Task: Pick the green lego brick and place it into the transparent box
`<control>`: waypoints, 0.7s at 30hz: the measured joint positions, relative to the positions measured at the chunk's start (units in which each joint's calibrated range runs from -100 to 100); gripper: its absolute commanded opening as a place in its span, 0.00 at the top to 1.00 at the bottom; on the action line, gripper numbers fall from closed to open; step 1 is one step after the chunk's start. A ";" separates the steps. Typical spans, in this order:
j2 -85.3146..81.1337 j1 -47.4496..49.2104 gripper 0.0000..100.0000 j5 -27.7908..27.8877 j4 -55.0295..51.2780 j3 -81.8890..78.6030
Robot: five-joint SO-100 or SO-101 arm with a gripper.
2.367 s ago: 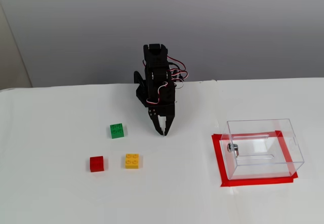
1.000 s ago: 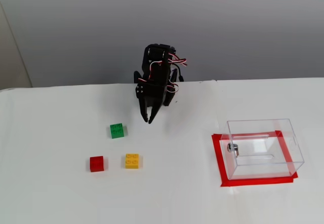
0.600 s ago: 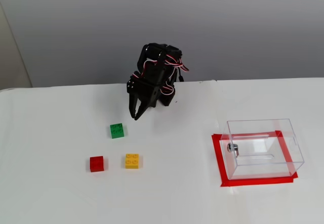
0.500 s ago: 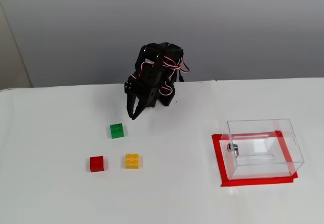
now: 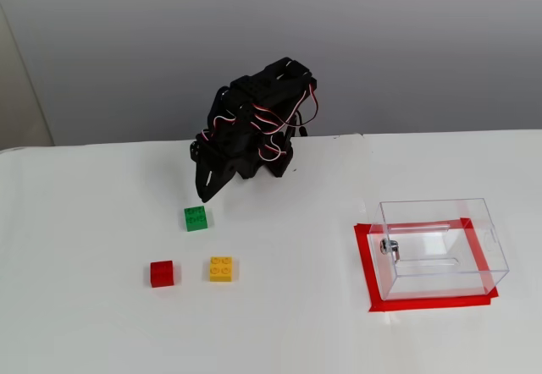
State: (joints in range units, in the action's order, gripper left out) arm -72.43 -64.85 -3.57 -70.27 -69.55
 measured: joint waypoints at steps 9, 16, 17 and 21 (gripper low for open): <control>6.85 -0.53 0.97 -3.47 6.26 0.00; 11.33 0.11 0.97 -6.35 9.68 0.00; 12.01 0.11 0.97 -6.55 10.11 0.00; 14.38 0.11 0.84 -6.69 10.63 0.00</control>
State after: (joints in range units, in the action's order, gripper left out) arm -58.05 -64.74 -10.26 -59.64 -69.55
